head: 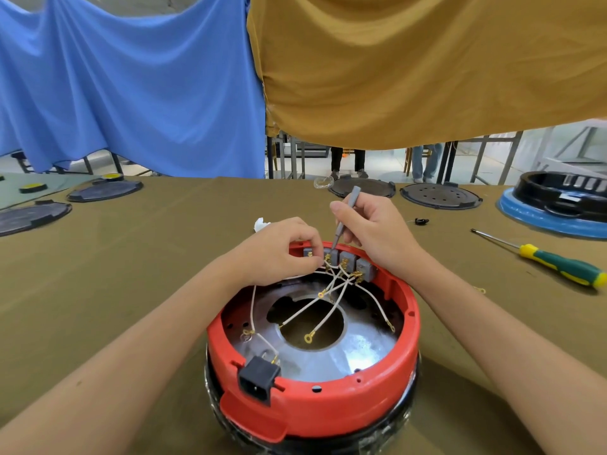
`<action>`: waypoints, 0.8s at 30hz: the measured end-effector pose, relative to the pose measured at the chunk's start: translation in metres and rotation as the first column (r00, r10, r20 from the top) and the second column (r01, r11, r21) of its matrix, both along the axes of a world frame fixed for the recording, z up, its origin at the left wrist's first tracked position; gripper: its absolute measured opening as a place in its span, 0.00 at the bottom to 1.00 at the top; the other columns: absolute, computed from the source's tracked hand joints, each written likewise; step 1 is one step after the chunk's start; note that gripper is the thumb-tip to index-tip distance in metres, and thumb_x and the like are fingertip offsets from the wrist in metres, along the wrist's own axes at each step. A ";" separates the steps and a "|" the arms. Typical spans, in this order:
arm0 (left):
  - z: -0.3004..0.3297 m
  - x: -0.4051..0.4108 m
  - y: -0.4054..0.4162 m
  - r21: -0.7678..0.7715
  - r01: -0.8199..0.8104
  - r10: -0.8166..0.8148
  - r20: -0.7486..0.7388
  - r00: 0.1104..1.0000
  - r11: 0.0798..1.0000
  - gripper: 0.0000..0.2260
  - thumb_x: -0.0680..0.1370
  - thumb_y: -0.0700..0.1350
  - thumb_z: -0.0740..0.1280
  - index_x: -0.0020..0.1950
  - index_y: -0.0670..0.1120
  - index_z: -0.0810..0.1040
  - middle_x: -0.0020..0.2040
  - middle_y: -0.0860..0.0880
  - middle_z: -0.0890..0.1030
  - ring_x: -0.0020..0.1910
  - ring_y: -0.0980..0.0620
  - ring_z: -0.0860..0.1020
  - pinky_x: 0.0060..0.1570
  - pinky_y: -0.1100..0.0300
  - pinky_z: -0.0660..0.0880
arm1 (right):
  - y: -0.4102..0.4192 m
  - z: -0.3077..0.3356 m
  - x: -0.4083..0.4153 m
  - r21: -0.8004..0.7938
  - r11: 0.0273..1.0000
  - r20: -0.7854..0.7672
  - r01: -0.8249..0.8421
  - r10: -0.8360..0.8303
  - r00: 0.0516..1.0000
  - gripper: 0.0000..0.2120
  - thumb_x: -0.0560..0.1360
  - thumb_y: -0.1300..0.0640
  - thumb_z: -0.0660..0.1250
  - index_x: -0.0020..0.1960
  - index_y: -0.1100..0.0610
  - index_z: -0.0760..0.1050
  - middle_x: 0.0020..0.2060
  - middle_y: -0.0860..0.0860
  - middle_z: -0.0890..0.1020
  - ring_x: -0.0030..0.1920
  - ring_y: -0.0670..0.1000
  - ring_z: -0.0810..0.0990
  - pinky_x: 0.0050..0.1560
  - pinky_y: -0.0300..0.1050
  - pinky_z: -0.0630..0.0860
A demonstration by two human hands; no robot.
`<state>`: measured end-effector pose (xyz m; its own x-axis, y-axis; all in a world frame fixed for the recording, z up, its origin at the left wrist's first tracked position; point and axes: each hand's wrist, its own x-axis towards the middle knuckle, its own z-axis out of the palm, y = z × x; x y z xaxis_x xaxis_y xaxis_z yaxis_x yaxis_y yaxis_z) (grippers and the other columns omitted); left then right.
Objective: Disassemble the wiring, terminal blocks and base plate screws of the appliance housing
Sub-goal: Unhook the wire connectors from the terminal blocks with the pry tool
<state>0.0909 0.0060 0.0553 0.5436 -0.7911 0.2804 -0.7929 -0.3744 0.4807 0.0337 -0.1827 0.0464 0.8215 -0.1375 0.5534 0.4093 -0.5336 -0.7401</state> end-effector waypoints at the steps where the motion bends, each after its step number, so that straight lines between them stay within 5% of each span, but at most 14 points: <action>1: 0.000 0.000 0.000 -0.001 -0.001 0.001 0.001 1.000 1.000 0.03 0.75 0.47 0.71 0.42 0.54 0.80 0.51 0.52 0.77 0.49 0.60 0.76 0.57 0.61 0.71 | 0.001 0.002 -0.002 -0.042 0.999 0.020 0.006 -0.005 1.000 0.15 0.82 0.50 0.64 0.39 0.56 0.76 0.26 0.47 0.79 0.28 0.45 0.75 0.33 0.38 0.72; 4: 0.000 0.000 0.000 -0.002 0.001 -0.001 0.002 1.000 1.000 0.04 0.75 0.47 0.71 0.42 0.56 0.80 0.51 0.52 0.77 0.51 0.58 0.77 0.60 0.58 0.71 | 0.004 0.005 -0.005 -0.132 0.991 0.059 0.020 -0.012 0.998 0.15 0.82 0.52 0.64 0.42 0.61 0.77 0.33 0.57 0.80 0.34 0.57 0.79 0.39 0.52 0.76; 8: 0.000 0.000 0.000 -0.001 0.004 -0.004 0.003 1.000 1.000 0.05 0.75 0.48 0.71 0.41 0.57 0.80 0.51 0.53 0.77 0.52 0.57 0.77 0.60 0.56 0.72 | 0.006 0.006 -0.007 -0.154 0.987 0.072 0.041 -0.030 0.997 0.16 0.82 0.52 0.63 0.43 0.63 0.76 0.35 0.60 0.80 0.36 0.59 0.79 0.42 0.56 0.77; 14: -0.001 0.001 0.000 0.003 -0.008 0.008 -0.001 1.000 1.000 0.04 0.74 0.48 0.71 0.41 0.57 0.80 0.51 0.54 0.76 0.49 0.60 0.76 0.57 0.60 0.71 | 0.006 0.006 -0.004 -0.166 0.985 0.059 0.051 -0.041 0.997 0.16 0.82 0.52 0.63 0.41 0.62 0.76 0.32 0.58 0.79 0.31 0.53 0.77 0.37 0.50 0.75; 18: 0.000 0.001 0.001 0.005 -0.002 0.002 -0.007 1.000 1.000 0.04 0.75 0.48 0.71 0.41 0.56 0.80 0.51 0.54 0.76 0.48 0.61 0.76 0.55 0.62 0.70 | 0.001 0.003 0.004 -0.009 1.000 -0.046 0.014 -0.014 0.999 0.17 0.82 0.52 0.63 0.36 0.55 0.74 0.24 0.47 0.75 0.25 0.45 0.69 0.30 0.39 0.68; 24: 0.001 0.000 0.001 0.012 -0.001 0.001 -0.012 1.000 1.000 0.04 0.75 0.47 0.71 0.41 0.55 0.80 0.51 0.55 0.76 0.47 0.62 0.76 0.55 0.63 0.69 | -0.003 -0.001 0.011 0.144 0.990 -0.165 -0.004 0.028 0.986 0.18 0.82 0.52 0.63 0.35 0.56 0.73 0.23 0.46 0.73 0.24 0.46 0.68 0.29 0.37 0.68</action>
